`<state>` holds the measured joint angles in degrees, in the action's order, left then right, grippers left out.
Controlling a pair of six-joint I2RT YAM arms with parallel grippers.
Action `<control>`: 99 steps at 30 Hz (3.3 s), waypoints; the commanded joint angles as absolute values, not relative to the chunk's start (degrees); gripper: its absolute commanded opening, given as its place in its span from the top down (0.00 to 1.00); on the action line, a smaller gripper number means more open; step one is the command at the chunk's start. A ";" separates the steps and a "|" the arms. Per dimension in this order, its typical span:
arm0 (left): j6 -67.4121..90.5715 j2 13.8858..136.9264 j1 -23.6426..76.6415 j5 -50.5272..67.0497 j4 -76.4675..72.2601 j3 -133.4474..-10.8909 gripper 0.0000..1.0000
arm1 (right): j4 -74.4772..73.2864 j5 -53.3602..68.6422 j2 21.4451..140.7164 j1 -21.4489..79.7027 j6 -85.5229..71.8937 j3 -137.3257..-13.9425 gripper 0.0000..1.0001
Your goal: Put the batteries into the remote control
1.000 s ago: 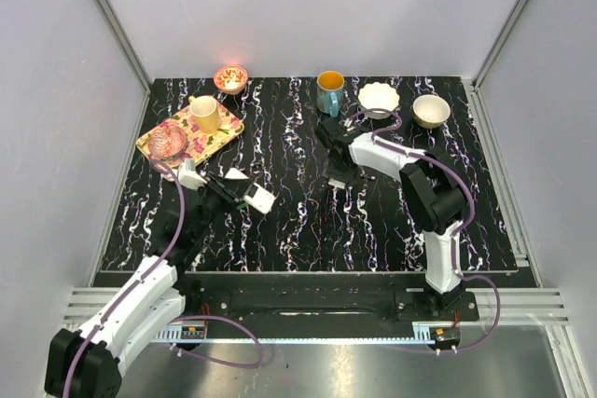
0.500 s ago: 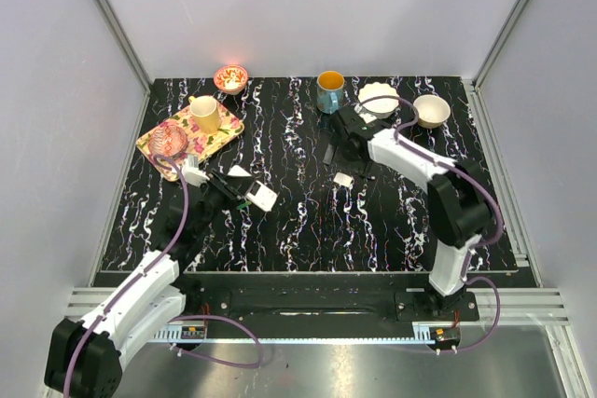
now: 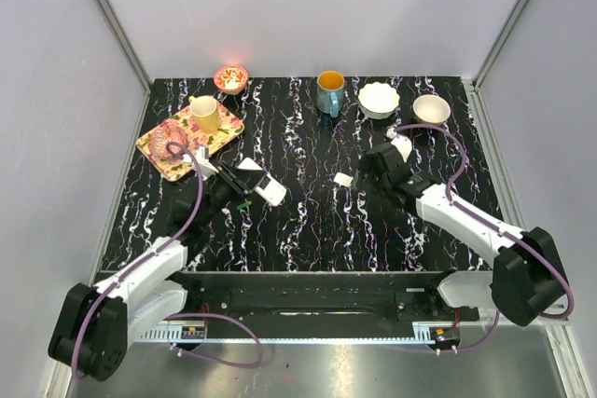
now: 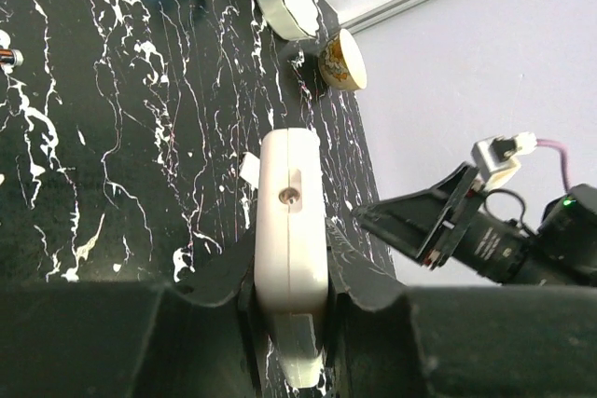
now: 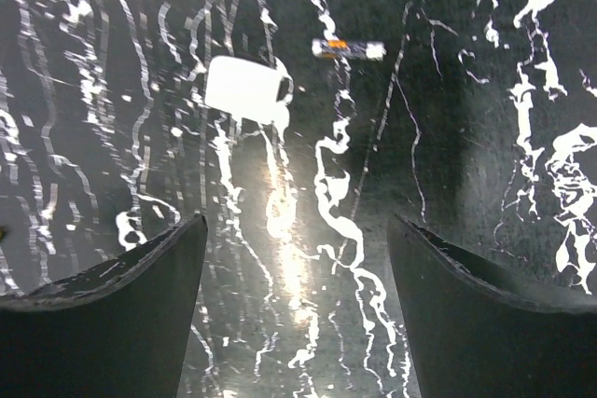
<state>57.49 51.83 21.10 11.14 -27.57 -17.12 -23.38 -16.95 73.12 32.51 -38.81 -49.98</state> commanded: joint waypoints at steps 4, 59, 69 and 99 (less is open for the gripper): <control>60.73 59.75 17.76 18.43 -37.09 -20.91 1.00 | -17.67 -16.79 74.18 32.61 -40.08 -45.71 0.19; 62.67 50.89 17.49 39.02 -50.01 -16.44 1.00 | -17.32 -24.26 82.88 30.67 -33.49 -55.37 0.28; 63.37 50.19 17.84 38.76 -54.67 -13.27 1.00 | -17.58 -23.73 87.52 26.11 -32.26 -54.93 0.30; 63.37 49.75 18.10 39.02 -52.56 -12.57 1.00 | -20.21 -17.32 107.31 24.26 -27.51 -67.94 0.32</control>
<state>63.31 50.35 17.76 37.60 -49.01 -12.49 -19.84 -17.78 106.89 24.01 -28.27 -66.00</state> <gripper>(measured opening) 0.256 0.689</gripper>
